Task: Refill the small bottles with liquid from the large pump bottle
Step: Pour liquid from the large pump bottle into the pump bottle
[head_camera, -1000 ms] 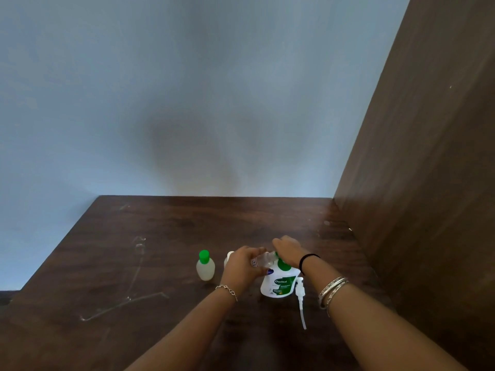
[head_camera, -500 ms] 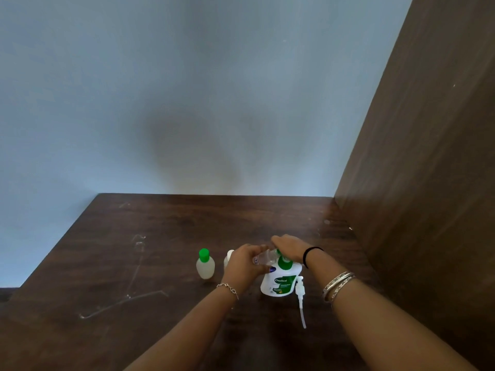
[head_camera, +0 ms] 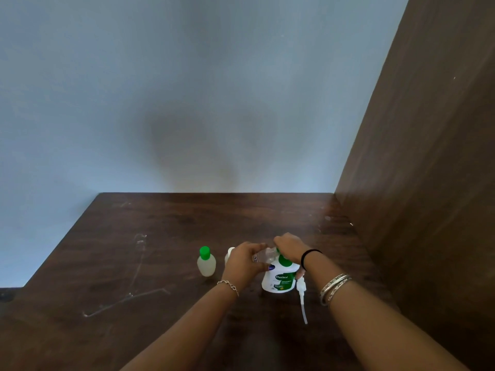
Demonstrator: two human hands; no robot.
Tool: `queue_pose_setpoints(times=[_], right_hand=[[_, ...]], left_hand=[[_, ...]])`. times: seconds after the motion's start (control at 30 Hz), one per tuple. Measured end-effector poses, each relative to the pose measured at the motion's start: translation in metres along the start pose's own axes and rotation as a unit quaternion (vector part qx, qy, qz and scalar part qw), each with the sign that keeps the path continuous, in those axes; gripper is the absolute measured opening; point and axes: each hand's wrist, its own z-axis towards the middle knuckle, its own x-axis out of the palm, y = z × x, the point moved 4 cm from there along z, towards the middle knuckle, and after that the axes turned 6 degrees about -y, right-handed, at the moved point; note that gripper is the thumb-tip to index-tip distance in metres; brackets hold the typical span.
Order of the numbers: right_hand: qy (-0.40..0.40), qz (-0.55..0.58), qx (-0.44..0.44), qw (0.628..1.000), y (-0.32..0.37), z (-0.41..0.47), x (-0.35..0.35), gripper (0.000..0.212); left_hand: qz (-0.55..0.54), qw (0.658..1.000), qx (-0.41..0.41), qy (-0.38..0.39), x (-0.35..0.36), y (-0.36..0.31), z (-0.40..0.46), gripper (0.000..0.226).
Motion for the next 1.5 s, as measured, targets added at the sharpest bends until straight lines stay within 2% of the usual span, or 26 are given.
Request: queue_pose_setpoints(times=[0.17, 0.3, 0.47, 0.63, 0.77, 0.87, 0.97, 1.07, 1.27, 1.33, 1.43, 1.5], right_hand=[[0.023, 0.012, -0.002, 1.000, 0.000, -0.006, -0.004, 0.036], [0.027, 0.098, 0.016, 0.995, 0.000, -0.012, -0.012, 0.027], [0.005, 0.050, 0.011, 0.999, -0.001, -0.006, -0.001, 0.038], [0.052, 0.082, -0.015, 0.995, 0.003, -0.013, -0.012, 0.024], [0.023, 0.059, 0.004, 0.998, 0.004, -0.008, -0.004, 0.012], [0.016, 0.059, 0.011, 0.998, 0.002, -0.005, -0.001, 0.017], [0.040, 0.092, 0.011, 0.995, 0.003, -0.008, -0.005, 0.034], [0.068, 0.134, 0.028, 0.988, 0.001, -0.008, -0.007, 0.042], [0.029, 0.076, 0.027, 0.996, 0.001, -0.011, -0.004, 0.030], [0.021, 0.095, 0.021, 0.995, 0.000, -0.010, -0.005, 0.030], [0.060, 0.185, 0.037, 0.980, 0.001, -0.018, -0.011, 0.036], [0.078, 0.178, 0.052, 0.980, 0.002, -0.015, -0.011, 0.042]], left_hand=[[-0.019, 1.000, -0.008, 0.000, 0.004, 0.001, -0.002, 0.058], [-0.015, 1.000, 0.001, -0.006, 0.001, -0.001, 0.000, 0.058], [0.012, 1.000, 0.002, -0.001, 0.001, 0.001, 0.000, 0.057], [0.018, 1.000, 0.012, -0.007, -0.002, -0.003, 0.002, 0.058], [0.042, 0.999, 0.022, -0.014, -0.003, -0.002, 0.003, 0.056], [0.040, 0.999, 0.023, -0.014, -0.003, 0.000, 0.003, 0.055], [0.035, 0.999, 0.028, -0.015, -0.003, -0.001, 0.004, 0.055], [0.039, 0.999, 0.031, -0.018, -0.003, -0.001, 0.006, 0.055], [0.038, 0.999, 0.025, -0.017, 0.000, 0.003, 0.006, 0.056], [0.038, 0.999, 0.026, -0.015, 0.001, 0.003, 0.005, 0.055], [0.028, 0.999, 0.027, -0.018, -0.001, 0.002, 0.005, 0.056], [0.028, 0.999, 0.027, -0.023, -0.002, 0.002, 0.006, 0.056]])
